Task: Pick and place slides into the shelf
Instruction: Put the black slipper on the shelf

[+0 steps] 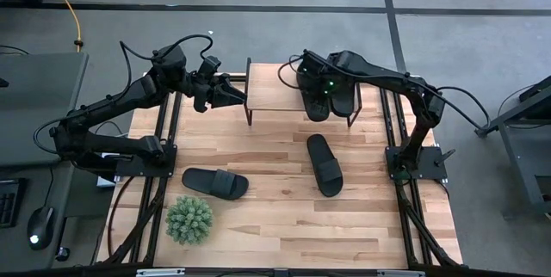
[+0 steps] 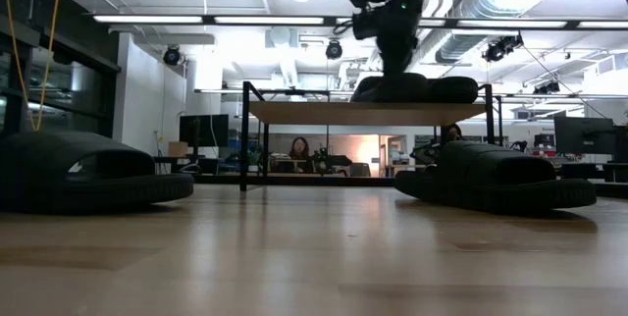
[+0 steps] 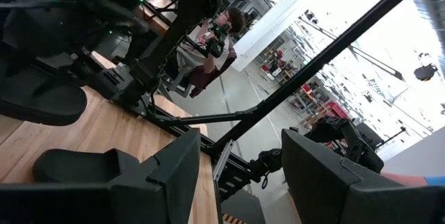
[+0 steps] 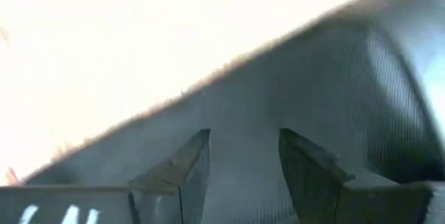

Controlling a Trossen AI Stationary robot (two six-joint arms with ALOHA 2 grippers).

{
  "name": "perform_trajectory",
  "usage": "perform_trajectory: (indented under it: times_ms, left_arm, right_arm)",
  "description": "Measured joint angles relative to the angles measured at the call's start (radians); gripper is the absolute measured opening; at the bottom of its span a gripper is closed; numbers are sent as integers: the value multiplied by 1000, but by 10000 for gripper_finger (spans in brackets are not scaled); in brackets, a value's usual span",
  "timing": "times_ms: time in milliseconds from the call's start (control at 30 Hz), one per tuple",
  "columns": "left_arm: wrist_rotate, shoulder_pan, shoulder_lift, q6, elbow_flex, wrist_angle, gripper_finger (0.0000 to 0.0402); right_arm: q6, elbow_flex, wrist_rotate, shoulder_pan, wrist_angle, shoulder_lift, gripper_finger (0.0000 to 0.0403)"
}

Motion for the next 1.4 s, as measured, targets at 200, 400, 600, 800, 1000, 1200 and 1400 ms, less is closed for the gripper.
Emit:
perform_trajectory:
  times_ms: [200, 400, 600, 800, 1000, 1200, 1400]
  left_arm:
    - [0, 0, 0, 0, 0, 0, 186]
    - [0, 0, 0, 3, 0, 0, 186]
    - [0, 0, 0, 19, 0, 0, 186]
    - [0, 0, 0, 19, 0, -1, 186]
    - [0, 0, 0, 19, 0, -1, 186]
    - [-8, 0, 0, 21, 0, -2, 186]
    - [-12, 0, 0, 22, 0, -2, 186]
  right_arm:
    - [-1, 0, -90, -9, 148, 0, 160]
    - [-1, 0, -107, -35, 253, 0, 160]
    - [0, 0, -138, -65, 285, 29, 160]
    - [2, 1, -142, -68, 295, 83, 160]
    - [15, 2, -120, -68, 302, 93, 160]
    - [-8, 41, -42, -70, 200, 93, 160]
    - [-11, 78, -13, -74, 147, 94, 160]
